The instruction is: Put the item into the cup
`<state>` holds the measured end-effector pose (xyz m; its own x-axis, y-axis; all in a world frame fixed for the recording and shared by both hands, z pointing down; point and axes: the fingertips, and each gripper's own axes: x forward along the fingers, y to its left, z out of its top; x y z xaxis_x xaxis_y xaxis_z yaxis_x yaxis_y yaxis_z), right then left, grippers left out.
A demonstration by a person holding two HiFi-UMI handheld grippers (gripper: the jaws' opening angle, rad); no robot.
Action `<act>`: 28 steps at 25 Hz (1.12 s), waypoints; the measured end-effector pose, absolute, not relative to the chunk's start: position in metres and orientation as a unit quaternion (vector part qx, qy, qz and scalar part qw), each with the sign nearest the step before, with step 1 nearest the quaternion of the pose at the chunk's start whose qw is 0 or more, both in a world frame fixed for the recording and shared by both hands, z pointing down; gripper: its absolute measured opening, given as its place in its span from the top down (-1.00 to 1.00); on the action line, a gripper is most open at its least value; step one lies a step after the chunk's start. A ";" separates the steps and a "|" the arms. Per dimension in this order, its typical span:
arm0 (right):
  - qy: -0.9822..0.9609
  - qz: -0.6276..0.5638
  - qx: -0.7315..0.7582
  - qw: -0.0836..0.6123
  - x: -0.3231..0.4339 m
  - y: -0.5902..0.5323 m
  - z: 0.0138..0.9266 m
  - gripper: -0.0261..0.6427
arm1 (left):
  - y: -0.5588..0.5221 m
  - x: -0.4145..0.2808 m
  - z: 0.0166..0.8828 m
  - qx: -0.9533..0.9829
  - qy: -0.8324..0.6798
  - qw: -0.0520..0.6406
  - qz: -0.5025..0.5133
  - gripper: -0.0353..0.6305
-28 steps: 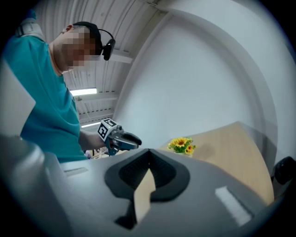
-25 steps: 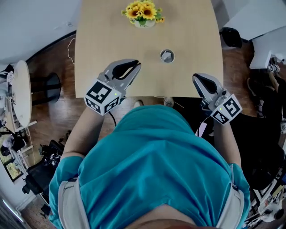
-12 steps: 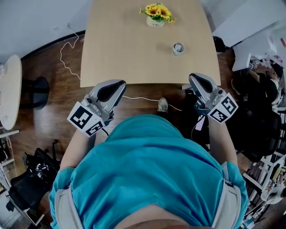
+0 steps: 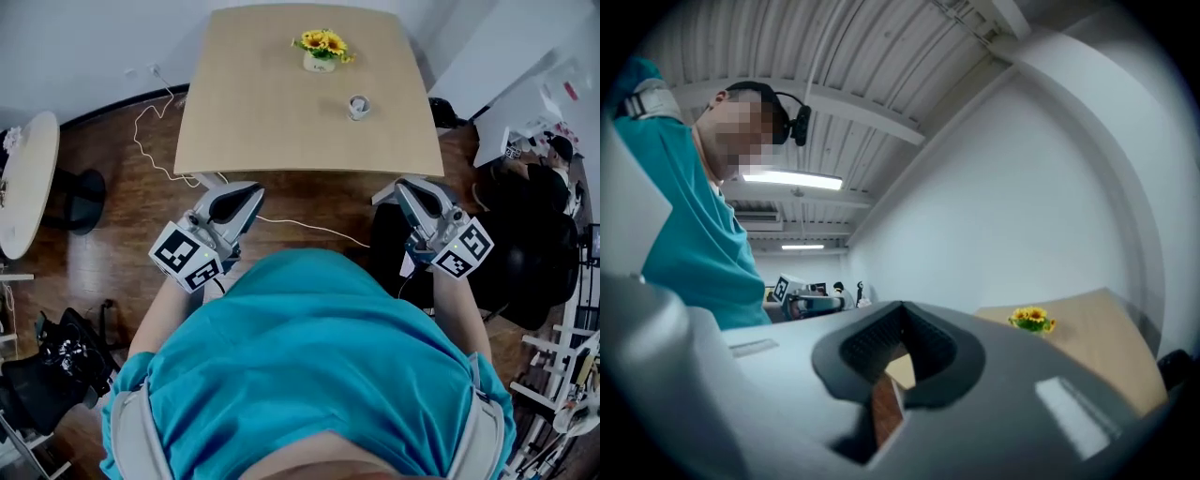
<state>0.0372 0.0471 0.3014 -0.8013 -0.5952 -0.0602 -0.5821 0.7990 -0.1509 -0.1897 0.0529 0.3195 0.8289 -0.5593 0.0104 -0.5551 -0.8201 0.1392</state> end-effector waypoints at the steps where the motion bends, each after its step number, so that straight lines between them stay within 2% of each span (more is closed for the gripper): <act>1: 0.949 -0.056 -0.307 0.048 0.049 0.060 0.304 0.92 | 0.062 -0.176 0.319 0.953 -0.296 0.067 -0.016 0.88; 8: 0.957 -0.070 -0.280 0.028 0.121 0.136 0.340 0.92 | 0.112 -0.090 0.334 0.935 -0.333 0.117 -0.021 0.88; 11: 0.954 -0.092 -0.284 0.040 0.138 0.146 0.348 0.92 | 0.134 -0.073 0.337 0.931 -0.347 0.110 -0.017 0.88; 28: 0.945 -0.093 -0.314 0.015 0.088 0.156 0.371 0.92 | 0.163 -0.137 0.351 0.924 -0.371 0.091 -0.006 0.88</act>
